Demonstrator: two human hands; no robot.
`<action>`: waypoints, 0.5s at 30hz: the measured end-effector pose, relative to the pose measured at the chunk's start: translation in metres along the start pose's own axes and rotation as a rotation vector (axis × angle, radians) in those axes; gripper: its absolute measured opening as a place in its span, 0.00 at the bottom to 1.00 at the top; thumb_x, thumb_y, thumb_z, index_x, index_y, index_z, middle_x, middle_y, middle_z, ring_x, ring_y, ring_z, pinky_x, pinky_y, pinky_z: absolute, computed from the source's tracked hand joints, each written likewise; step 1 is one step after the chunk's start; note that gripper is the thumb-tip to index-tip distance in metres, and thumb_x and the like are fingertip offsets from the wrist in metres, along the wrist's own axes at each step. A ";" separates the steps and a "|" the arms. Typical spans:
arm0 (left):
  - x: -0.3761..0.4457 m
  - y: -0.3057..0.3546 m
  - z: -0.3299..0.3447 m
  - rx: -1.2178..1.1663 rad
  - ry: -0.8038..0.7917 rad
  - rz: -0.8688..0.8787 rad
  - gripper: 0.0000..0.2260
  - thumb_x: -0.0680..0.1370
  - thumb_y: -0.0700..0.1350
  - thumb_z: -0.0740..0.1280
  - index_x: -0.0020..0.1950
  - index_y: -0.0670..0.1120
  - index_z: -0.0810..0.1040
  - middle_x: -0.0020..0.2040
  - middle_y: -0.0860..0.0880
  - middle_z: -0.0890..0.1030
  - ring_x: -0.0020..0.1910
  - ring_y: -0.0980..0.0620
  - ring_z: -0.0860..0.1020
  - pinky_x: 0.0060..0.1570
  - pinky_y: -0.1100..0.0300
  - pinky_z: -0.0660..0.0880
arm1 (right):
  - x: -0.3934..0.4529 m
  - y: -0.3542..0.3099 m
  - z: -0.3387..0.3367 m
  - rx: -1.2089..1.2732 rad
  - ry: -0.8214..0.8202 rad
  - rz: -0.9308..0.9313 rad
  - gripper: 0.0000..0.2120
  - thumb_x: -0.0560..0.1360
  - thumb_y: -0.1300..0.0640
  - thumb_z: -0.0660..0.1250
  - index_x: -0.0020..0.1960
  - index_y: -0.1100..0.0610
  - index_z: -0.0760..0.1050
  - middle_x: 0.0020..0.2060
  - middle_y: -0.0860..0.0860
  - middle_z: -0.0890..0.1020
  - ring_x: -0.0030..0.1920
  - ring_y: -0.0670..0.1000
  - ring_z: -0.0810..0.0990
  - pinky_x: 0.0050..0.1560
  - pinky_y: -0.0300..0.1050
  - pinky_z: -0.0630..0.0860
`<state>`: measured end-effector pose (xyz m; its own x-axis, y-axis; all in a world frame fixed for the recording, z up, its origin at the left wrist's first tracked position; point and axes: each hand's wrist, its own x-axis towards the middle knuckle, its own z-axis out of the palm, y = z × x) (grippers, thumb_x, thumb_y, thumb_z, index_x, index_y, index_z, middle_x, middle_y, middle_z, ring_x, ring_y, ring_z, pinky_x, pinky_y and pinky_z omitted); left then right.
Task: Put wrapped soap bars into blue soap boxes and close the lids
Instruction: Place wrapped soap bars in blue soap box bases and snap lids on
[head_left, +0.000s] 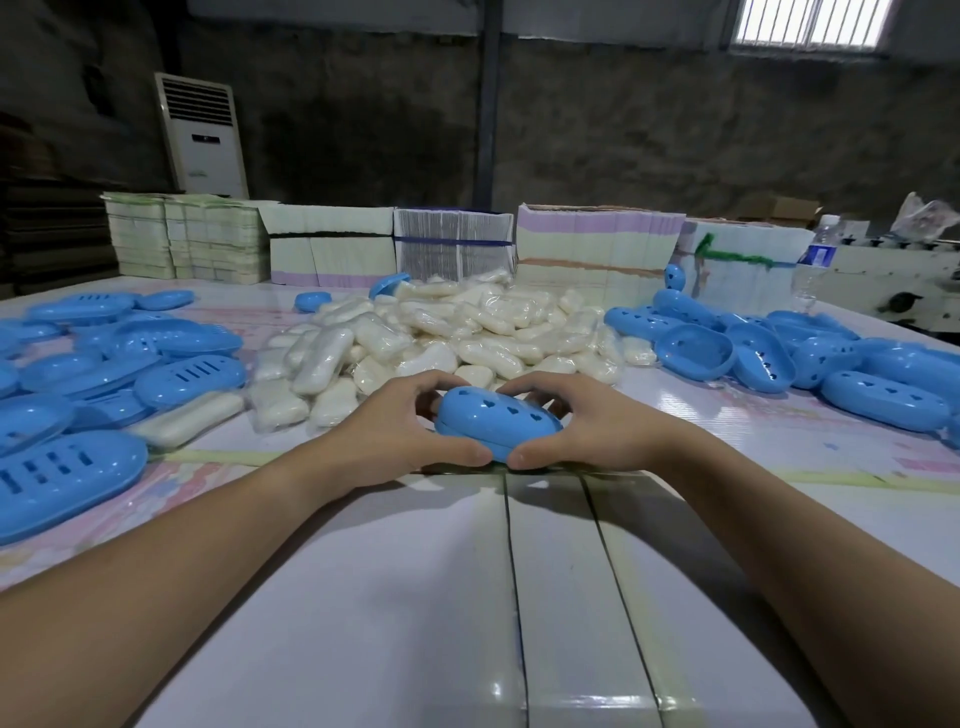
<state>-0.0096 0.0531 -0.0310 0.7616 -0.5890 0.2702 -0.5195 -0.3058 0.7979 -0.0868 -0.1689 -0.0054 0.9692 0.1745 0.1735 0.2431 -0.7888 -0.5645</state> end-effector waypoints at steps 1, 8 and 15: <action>0.000 0.000 0.000 -0.004 0.004 0.007 0.31 0.56 0.60 0.79 0.58 0.60 0.79 0.51 0.57 0.84 0.52 0.62 0.81 0.53 0.58 0.80 | 0.000 0.000 0.000 0.007 0.004 -0.011 0.28 0.63 0.37 0.74 0.60 0.33 0.69 0.51 0.36 0.75 0.48 0.32 0.73 0.41 0.23 0.69; 0.001 -0.001 0.000 -0.061 -0.006 0.014 0.25 0.60 0.64 0.75 0.54 0.57 0.81 0.49 0.56 0.85 0.49 0.57 0.83 0.51 0.60 0.78 | -0.001 -0.001 0.006 0.022 -0.070 -0.040 0.29 0.65 0.42 0.76 0.61 0.29 0.66 0.53 0.36 0.77 0.51 0.36 0.76 0.47 0.28 0.74; 0.003 -0.001 0.001 -0.081 -0.020 0.014 0.25 0.61 0.65 0.74 0.54 0.56 0.81 0.48 0.57 0.85 0.47 0.59 0.83 0.46 0.66 0.76 | 0.001 0.000 0.013 -0.048 0.008 -0.081 0.29 0.71 0.51 0.72 0.68 0.39 0.66 0.53 0.40 0.77 0.51 0.39 0.77 0.51 0.36 0.75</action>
<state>-0.0068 0.0511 -0.0317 0.7464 -0.6076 0.2715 -0.4961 -0.2362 0.8355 -0.0848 -0.1609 -0.0161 0.9459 0.2345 0.2241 0.3188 -0.7995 -0.5091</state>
